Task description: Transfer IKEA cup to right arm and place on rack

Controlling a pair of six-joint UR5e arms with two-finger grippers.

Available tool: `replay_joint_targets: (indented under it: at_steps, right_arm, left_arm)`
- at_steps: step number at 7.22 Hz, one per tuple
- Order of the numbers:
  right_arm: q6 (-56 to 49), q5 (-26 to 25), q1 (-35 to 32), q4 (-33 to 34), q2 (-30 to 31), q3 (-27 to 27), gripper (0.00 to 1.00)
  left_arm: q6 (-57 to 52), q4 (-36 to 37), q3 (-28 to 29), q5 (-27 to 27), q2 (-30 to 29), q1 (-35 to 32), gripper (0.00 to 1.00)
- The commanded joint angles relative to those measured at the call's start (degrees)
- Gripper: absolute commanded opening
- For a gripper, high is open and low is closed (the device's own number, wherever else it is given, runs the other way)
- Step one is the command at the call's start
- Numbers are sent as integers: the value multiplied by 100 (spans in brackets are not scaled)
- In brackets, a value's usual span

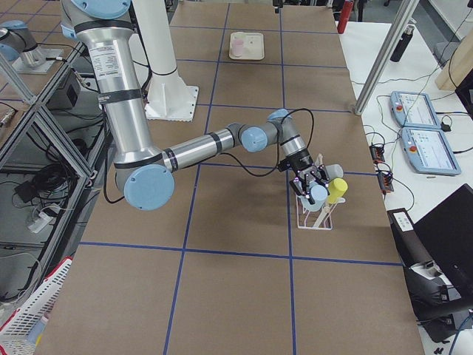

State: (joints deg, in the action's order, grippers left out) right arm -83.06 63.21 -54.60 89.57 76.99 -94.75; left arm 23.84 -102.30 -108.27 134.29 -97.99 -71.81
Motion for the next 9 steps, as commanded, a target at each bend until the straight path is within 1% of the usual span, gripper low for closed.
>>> replay_joint_targets:
  at_steps: [1, 9]
  right_arm:
    - [0, 7, 19, -9, 0, 0, 84]
    - [-43, -2, 2, -10, 9, -70, 87]
  left_arm:
    - [6, 0, -1, 1, 0, 0, 100]
    - [24, 0, -36, 1, 0, 0, 100]
